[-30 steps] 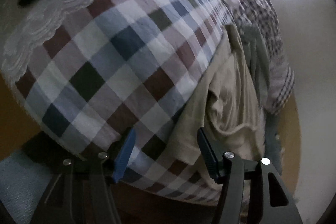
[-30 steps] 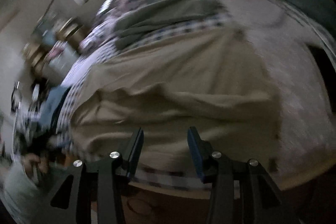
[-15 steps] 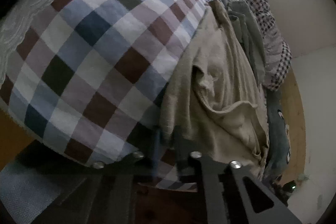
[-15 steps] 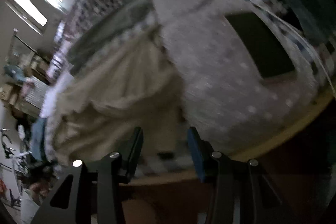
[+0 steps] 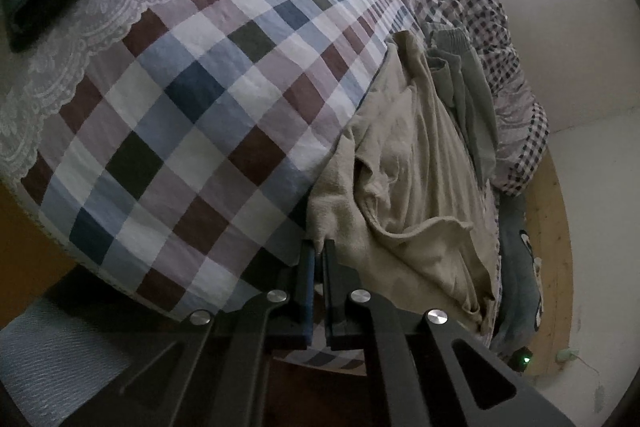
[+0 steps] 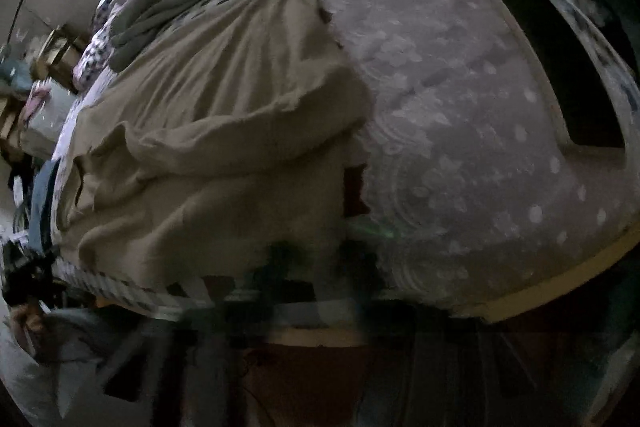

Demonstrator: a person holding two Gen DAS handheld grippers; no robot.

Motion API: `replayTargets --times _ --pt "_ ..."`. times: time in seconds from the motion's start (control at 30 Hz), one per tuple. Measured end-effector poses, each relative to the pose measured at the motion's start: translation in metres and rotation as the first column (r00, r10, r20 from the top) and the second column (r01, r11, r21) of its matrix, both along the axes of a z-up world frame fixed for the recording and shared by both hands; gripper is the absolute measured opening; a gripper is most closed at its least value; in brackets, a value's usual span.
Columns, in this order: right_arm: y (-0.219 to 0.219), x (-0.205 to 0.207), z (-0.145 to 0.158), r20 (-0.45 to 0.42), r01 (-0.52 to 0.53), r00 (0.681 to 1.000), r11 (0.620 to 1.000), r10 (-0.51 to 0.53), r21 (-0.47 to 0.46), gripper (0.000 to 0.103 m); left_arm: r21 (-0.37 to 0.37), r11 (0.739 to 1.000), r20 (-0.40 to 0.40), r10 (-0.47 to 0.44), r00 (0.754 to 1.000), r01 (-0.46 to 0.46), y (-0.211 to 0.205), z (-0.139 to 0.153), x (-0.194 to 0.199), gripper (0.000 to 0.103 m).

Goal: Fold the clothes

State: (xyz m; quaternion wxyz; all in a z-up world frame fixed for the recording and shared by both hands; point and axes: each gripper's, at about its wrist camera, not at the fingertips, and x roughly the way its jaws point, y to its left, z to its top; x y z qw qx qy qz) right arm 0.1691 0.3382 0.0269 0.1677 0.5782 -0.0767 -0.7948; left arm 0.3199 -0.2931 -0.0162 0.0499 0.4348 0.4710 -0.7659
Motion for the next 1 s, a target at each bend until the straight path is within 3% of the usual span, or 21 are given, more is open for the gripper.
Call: replayTargets --times 0.17,0.37,0.43,0.53,0.67,0.77,0.87,1.0 --pt "0.006 0.017 0.032 -0.083 -0.021 0.996 0.999 0.025 0.047 0.002 0.010 1.000 -0.003 -0.004 1.000 0.004 -0.003 0.007 0.005 0.001" --pt "0.032 0.031 0.065 -0.094 -0.060 0.993 0.994 0.068 0.088 0.001 0.067 0.998 -0.038 -0.009 0.999 0.012 -0.013 0.025 0.025 0.001" --pt "0.034 0.027 0.058 -0.065 -0.082 0.994 0.989 0.091 0.127 0.001 0.058 0.998 -0.014 -0.007 1.000 0.008 -0.014 0.023 0.024 0.001" --pt "0.023 0.009 0.030 0.012 -0.108 0.994 0.979 0.108 0.172 0.001 0.050 0.999 0.103 -0.007 0.995 0.002 -0.014 0.000 0.020 0.001" --pt "0.010 -0.004 0.004 0.074 -0.126 0.991 0.966 0.112 0.228 0.002 -0.023 1.000 0.231 -0.008 0.973 0.014 -0.009 -0.012 0.011 0.001" --pt "0.001 -0.008 0.002 0.081 -0.153 0.987 0.951 0.136 0.267 0.002 -0.064 0.998 0.327 0.014 0.945 0.008 -0.008 -0.025 0.008 0.000" --pt "-0.003 -0.011 0.000 0.096 -0.170 0.984 0.939 0.147 0.300 0.003 -0.065 0.998 0.326 0.023 0.945 -0.002 -0.011 -0.024 0.010 0.000" --pt "0.003 -0.007 0.009 0.090 -0.175 0.985 0.874 0.150 0.453 0.005 -0.059 0.998 0.247 0.041 0.968 -0.028 -0.015 -0.009 0.019 0.002"
